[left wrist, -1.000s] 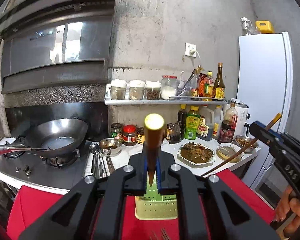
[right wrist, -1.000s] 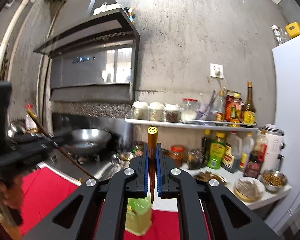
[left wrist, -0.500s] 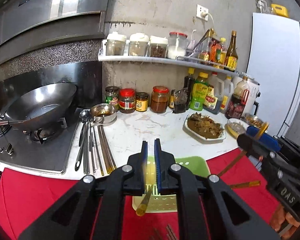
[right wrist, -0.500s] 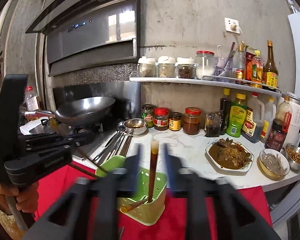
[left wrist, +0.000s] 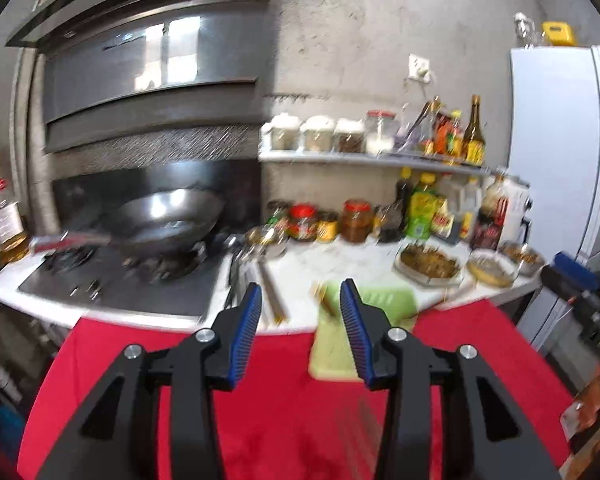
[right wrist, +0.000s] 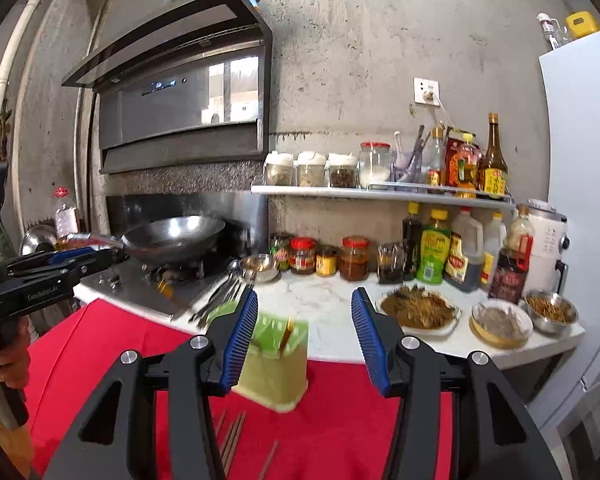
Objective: Organize utensils
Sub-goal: 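Move both open grippers back down toward the remaining chopsticks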
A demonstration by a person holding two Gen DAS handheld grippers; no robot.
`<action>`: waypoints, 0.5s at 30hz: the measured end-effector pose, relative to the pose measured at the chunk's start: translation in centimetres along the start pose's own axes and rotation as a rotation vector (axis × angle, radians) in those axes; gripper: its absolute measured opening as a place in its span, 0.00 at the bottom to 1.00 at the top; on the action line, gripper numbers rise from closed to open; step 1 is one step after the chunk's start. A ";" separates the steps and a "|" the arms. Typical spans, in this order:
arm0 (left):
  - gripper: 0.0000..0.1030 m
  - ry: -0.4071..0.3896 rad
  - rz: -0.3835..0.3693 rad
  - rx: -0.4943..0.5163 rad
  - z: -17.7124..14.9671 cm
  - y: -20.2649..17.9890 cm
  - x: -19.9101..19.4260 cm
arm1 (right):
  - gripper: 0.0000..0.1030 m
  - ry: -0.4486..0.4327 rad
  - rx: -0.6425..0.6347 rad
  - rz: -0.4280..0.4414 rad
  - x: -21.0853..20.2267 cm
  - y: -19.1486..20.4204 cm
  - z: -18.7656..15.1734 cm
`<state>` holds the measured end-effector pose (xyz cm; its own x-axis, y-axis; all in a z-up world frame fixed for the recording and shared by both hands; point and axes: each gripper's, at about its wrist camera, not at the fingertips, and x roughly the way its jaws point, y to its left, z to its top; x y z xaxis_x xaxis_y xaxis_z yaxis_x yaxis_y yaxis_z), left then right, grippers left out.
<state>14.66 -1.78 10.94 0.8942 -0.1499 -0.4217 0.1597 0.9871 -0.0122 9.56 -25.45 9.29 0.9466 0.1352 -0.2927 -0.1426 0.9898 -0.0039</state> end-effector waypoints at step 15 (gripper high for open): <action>0.40 0.311 0.058 -0.053 -18.1 2.8 -2.3 | 0.49 0.284 0.022 0.055 -3.7 3.5 -15.6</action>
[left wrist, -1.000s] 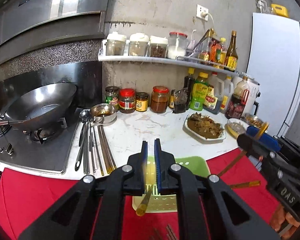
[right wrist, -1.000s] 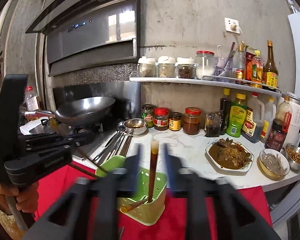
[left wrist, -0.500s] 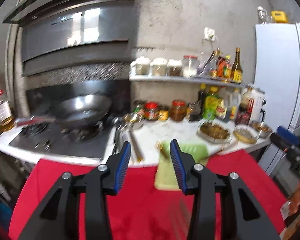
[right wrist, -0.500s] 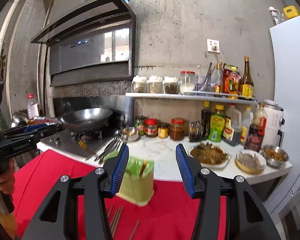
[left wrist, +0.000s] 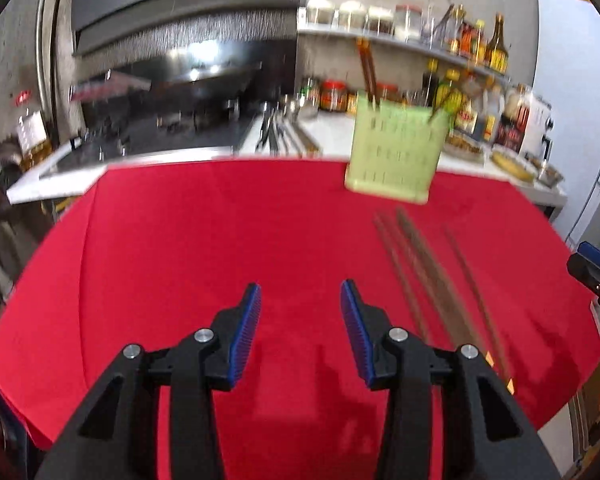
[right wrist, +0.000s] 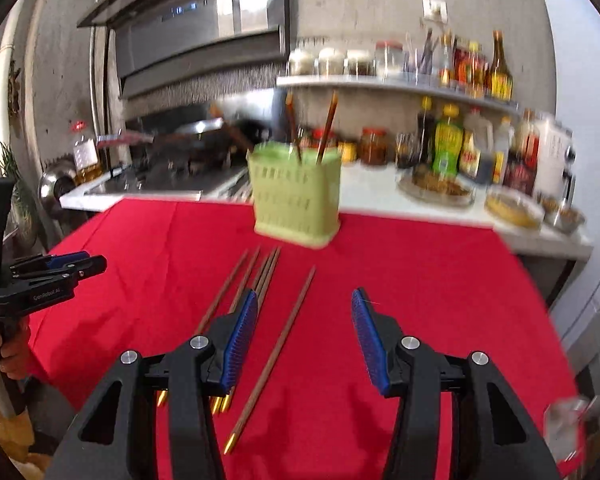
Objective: Organize utensils
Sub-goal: 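Move both open grippers back down toward the remaining chopsticks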
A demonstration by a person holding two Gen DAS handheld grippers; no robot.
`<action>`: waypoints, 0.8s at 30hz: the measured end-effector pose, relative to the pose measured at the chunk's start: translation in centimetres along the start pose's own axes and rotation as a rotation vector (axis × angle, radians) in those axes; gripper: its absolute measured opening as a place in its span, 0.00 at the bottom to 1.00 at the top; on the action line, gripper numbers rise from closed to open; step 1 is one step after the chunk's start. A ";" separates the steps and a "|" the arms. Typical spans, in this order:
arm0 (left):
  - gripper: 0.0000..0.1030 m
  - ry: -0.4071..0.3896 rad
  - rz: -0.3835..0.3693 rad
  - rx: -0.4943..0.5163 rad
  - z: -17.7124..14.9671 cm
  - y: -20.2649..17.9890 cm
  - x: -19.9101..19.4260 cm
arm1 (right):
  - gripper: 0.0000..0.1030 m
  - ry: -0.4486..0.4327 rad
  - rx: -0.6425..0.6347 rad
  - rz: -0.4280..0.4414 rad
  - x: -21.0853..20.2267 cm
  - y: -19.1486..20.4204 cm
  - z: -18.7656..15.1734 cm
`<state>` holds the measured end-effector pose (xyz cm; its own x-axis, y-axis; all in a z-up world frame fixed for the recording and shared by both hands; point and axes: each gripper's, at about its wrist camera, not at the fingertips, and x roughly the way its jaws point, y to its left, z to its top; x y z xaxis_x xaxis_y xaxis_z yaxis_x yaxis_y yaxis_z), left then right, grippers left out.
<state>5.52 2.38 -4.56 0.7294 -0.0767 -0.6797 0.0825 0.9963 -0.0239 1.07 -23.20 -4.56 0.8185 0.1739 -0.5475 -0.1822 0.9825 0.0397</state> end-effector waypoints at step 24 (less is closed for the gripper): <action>0.40 0.110 -0.059 0.041 -3.0 -2.3 2.4 | 0.23 0.211 0.006 0.048 6.1 2.9 -3.9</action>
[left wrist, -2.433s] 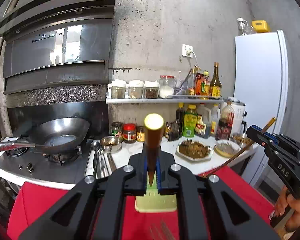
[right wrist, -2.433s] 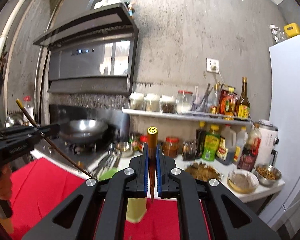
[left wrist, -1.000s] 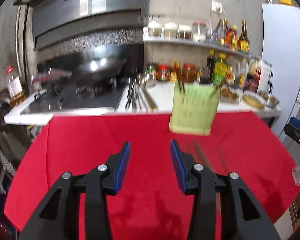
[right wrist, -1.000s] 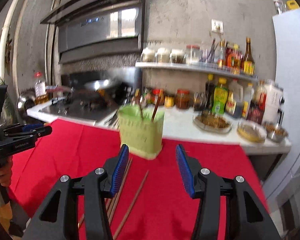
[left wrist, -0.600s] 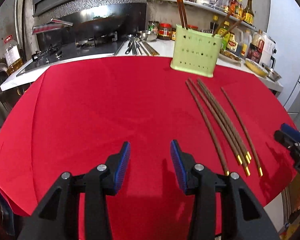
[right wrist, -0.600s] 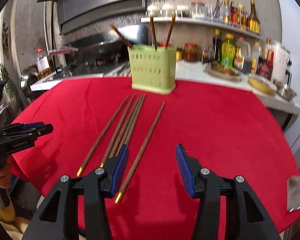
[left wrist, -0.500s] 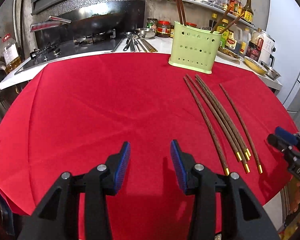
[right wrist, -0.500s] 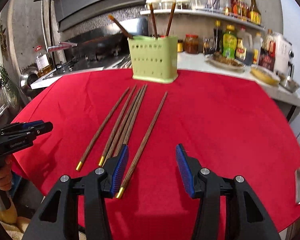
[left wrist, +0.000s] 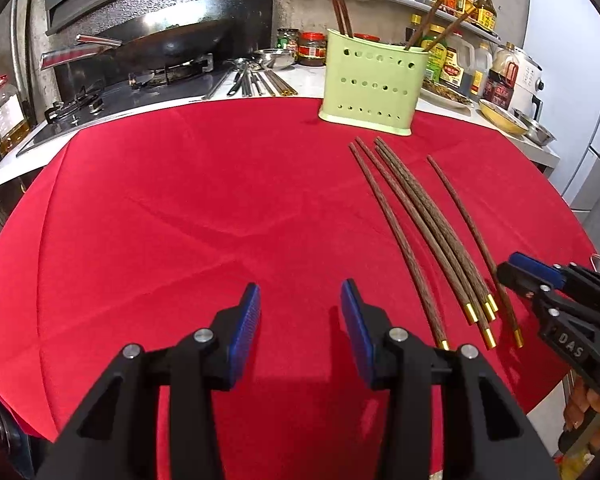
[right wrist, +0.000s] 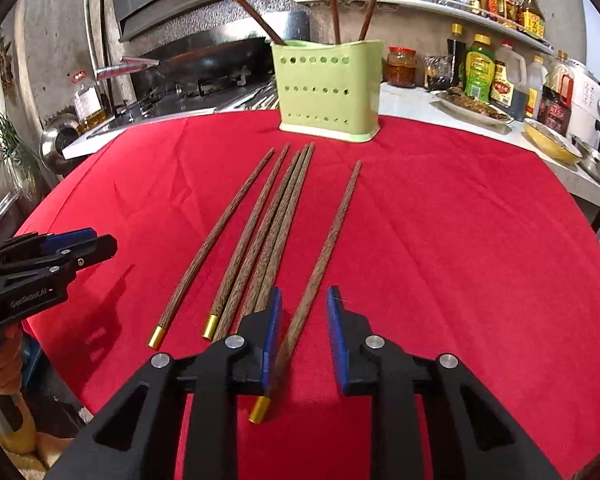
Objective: Organize utensils
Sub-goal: 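Move both open grippers back down toward the remaining chopsticks, then grasp a chopstick with the left gripper while the right gripper grasps another chopstick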
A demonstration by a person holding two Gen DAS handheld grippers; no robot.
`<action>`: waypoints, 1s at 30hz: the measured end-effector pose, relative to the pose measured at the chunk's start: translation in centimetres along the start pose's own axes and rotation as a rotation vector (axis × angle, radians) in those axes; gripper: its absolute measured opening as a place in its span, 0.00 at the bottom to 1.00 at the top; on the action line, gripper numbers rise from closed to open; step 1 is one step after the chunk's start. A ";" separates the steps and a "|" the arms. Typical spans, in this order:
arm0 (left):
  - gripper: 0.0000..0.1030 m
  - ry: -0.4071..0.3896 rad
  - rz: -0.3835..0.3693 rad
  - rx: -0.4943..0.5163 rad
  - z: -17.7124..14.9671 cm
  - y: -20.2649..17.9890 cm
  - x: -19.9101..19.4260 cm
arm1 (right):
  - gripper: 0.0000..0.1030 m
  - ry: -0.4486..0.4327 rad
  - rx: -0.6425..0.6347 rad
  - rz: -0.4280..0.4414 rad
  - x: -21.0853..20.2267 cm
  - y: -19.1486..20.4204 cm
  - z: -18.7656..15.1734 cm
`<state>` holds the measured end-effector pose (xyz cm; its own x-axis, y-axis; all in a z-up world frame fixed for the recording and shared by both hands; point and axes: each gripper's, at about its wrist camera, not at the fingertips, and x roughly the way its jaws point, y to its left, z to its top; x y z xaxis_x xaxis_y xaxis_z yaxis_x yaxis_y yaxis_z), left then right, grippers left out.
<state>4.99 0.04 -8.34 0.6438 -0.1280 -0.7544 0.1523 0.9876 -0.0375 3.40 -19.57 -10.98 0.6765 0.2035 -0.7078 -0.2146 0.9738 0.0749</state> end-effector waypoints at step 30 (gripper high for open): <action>0.10 0.091 -0.108 0.175 0.9 -8.1 3.3 | 0.07 -0.007 0.022 -0.063 0.3 -3.7 -0.6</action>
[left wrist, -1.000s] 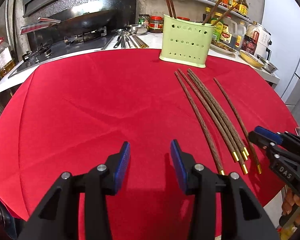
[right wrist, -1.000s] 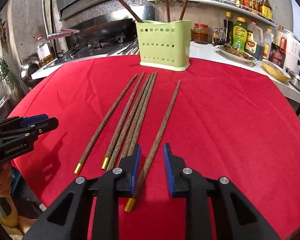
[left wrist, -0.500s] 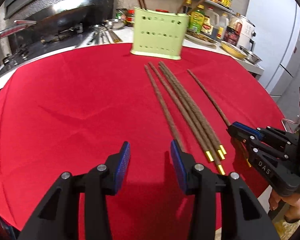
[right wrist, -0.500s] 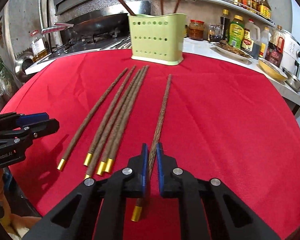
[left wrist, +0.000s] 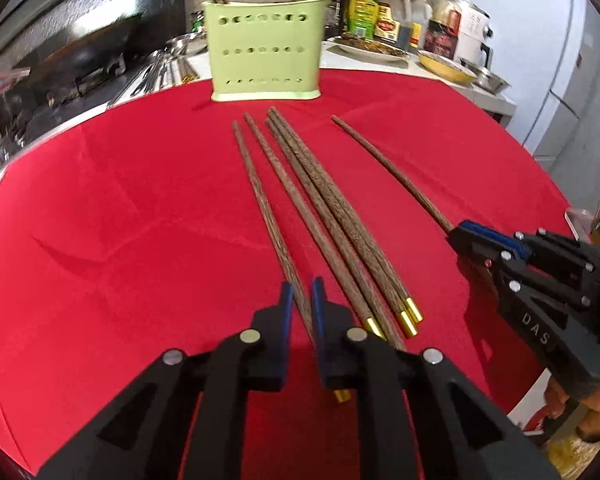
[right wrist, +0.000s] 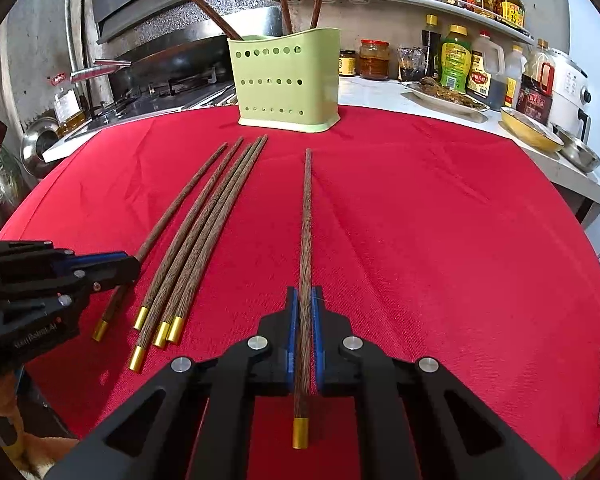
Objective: Organize utensils
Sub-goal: 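Grasp a chopstick with the left gripper while the right gripper grasps another chopstick, then lift both held chopsticks off the red cloth and tilt them upright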
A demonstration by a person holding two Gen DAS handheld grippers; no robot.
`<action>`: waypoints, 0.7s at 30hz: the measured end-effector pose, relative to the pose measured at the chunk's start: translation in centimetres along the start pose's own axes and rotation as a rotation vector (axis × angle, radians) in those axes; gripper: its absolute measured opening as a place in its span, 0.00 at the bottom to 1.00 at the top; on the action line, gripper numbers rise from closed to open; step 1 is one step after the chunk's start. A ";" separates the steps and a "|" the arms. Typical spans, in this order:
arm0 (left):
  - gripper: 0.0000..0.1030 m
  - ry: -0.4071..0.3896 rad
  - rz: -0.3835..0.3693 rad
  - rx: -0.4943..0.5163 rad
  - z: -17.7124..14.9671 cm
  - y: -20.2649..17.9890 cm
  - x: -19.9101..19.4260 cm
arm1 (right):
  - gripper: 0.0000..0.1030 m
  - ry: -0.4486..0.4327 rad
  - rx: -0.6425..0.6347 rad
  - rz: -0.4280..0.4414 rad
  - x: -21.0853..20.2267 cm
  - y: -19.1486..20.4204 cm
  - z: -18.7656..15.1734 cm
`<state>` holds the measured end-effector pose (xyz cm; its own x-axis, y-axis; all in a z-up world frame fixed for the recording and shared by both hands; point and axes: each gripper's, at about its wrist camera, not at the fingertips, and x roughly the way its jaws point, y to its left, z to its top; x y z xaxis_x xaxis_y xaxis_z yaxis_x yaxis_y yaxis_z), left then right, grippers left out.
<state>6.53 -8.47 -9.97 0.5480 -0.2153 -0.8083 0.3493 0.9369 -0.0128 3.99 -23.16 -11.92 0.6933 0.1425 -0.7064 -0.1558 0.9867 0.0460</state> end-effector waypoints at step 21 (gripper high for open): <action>0.09 -0.011 0.071 -0.103 -2.0 6.5 -2.1 | 0.09 0.003 0.029 0.015 -0.4 -0.5 -0.3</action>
<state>6.13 -1.43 -9.56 0.5771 -0.1497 -0.8028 0.2295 0.9732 -0.0165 3.57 -23.68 -11.93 0.6887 0.1569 -0.7079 -0.1453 0.9864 0.0773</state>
